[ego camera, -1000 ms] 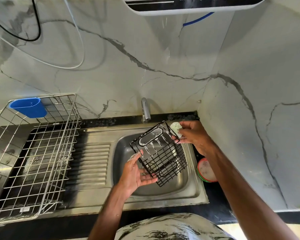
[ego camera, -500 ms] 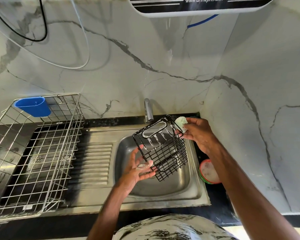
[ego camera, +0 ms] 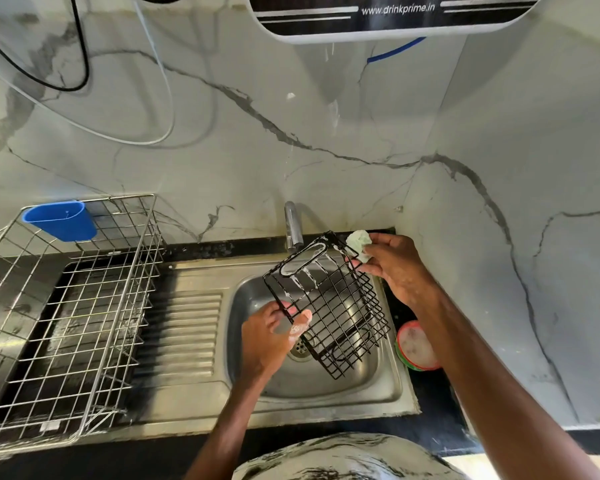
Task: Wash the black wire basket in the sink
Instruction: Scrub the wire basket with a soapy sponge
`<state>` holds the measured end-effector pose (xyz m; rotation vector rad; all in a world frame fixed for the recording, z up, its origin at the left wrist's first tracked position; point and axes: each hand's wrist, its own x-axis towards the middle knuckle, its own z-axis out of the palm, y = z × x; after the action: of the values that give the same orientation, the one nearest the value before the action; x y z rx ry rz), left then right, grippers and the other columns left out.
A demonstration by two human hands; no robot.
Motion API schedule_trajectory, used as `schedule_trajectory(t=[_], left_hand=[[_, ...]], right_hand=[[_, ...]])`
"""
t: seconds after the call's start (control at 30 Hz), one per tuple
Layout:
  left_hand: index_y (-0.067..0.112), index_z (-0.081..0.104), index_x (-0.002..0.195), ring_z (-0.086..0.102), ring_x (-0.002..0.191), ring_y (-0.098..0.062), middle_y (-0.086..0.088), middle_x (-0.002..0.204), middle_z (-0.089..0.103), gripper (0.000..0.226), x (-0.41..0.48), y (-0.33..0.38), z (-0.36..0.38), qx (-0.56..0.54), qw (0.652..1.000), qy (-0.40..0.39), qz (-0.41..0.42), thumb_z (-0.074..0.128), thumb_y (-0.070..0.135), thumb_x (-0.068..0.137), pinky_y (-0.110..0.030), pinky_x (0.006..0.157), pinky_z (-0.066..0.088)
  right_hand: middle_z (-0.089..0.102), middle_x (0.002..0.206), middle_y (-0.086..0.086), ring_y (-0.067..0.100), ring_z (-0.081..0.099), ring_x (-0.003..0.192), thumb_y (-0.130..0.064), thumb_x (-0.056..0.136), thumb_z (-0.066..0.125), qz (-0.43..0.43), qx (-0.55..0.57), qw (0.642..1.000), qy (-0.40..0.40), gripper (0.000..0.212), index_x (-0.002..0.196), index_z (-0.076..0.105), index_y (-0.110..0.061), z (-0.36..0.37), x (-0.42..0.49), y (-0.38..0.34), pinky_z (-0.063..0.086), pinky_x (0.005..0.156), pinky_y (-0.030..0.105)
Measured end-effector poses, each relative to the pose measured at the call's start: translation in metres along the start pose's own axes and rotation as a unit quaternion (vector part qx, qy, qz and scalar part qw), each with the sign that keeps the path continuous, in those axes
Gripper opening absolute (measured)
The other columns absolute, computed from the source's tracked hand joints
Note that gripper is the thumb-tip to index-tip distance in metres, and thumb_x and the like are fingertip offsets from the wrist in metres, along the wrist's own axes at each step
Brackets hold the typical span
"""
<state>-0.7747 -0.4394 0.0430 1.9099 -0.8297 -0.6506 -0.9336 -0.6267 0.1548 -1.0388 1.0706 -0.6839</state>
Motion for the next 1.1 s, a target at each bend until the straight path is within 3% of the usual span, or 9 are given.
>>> schedule_trajectory(t=[0.13,0.23,0.4,0.57,0.67,0.77,0.87,1.0,1.1], left_hand=[[0.027,0.069,0.097,0.074,0.077,0.006,0.018,0.086,0.072,0.039,-0.002,0.013,-0.004,-0.039,0.999,-0.019,-0.016,0.089,0.04,0.066,-0.018,0.071,0.061],[0.021,0.07,0.096,0.072,0.071,0.009,0.017,0.082,0.072,0.028,-0.002,0.017,-0.004,-0.044,0.999,-0.01,-0.018,0.089,0.017,0.076,-0.01,0.06,0.055],[0.01,0.075,0.102,0.079,0.075,-0.014,-0.004,0.09,0.08,0.023,-0.004,0.011,-0.004,-0.071,0.996,-0.013,-0.054,0.085,0.013,0.081,-0.035,0.061,0.065],[0.023,0.076,0.09,0.079,0.074,-0.022,0.0,0.08,0.08,0.031,-0.012,0.026,-0.003,-0.137,0.987,-0.021,-0.086,0.078,0.047,0.071,-0.039,0.067,0.065],[0.013,0.077,0.097,0.079,0.076,-0.023,-0.005,0.081,0.08,0.026,-0.011,0.032,-0.001,-0.159,0.98,-0.02,-0.121,0.08,0.035,0.084,-0.042,0.069,0.065],[0.005,0.075,0.105,0.079,0.076,-0.028,-0.011,0.083,0.08,0.024,-0.01,0.037,-0.001,-0.175,0.97,-0.024,-0.165,0.078,0.023,0.09,-0.041,0.068,0.066],[0.009,0.073,0.107,0.078,0.075,-0.031,-0.018,0.084,0.078,0.016,-0.011,0.043,0.0,-0.204,0.959,-0.036,-0.192,0.075,0.018,0.094,-0.038,0.065,0.066],[0.019,0.075,0.097,0.076,0.067,-0.028,-0.015,0.079,0.078,0.007,-0.012,0.053,-0.001,-0.226,0.954,-0.04,-0.195,0.074,0.025,0.094,-0.033,0.061,0.064],[0.019,0.074,0.09,0.075,0.068,-0.03,-0.016,0.079,0.078,0.014,-0.014,0.062,-0.003,-0.233,0.952,-0.039,-0.196,0.077,0.033,0.089,-0.035,0.062,0.065]], right_hand=[[0.069,0.119,0.023,0.028,0.073,0.1,0.009,0.093,0.059,0.005,0.004,1.0,-0.005,0.032,0.125,0.063,0.006,-0.003,0.005,-0.001,0.061,0.069,0.027],[0.069,0.115,0.022,0.028,0.071,0.099,0.01,0.094,0.057,0.007,0.021,1.0,-0.011,0.029,0.123,0.062,0.007,0.002,0.004,-0.005,0.061,0.067,0.025],[0.069,0.111,0.019,0.027,0.073,0.094,0.011,0.094,0.056,0.011,0.042,0.999,-0.017,0.023,0.115,0.064,0.004,0.007,0.005,-0.007,0.061,0.067,0.025],[0.069,0.115,0.02,0.023,0.072,0.093,0.01,0.095,0.056,0.002,0.008,0.999,-0.031,0.029,0.123,0.061,0.007,0.008,0.005,-0.007,0.06,0.064,0.022],[0.071,0.115,0.016,0.019,0.073,0.094,0.006,0.091,0.064,-0.064,-0.115,0.991,-0.017,0.034,0.125,0.065,0.001,0.004,0.009,-0.007,0.061,0.066,0.024],[0.075,0.105,-0.003,0.001,0.069,0.081,-0.007,0.09,0.071,-0.226,-0.328,0.914,0.072,0.029,0.117,0.073,-0.016,0.0,0.01,-0.003,0.059,0.066,0.017],[0.073,0.104,-0.011,-0.007,0.065,0.078,-0.004,0.09,0.069,-0.327,-0.365,0.87,0.06,0.029,0.113,0.076,-0.021,0.003,0.004,0.008,0.055,0.066,0.013],[0.071,0.113,0.001,0.01,0.067,0.099,0.008,0.089,0.063,-0.406,-0.403,0.819,0.049,0.034,0.11,0.078,-0.014,0.012,0.0,0.025,0.059,0.086,0.027],[0.07,0.113,0.009,0.022,0.069,0.099,0.012,0.085,0.066,-0.442,-0.454,0.772,0.055,0.034,0.108,0.078,-0.011,0.023,-0.011,0.032,0.059,0.087,0.029]])
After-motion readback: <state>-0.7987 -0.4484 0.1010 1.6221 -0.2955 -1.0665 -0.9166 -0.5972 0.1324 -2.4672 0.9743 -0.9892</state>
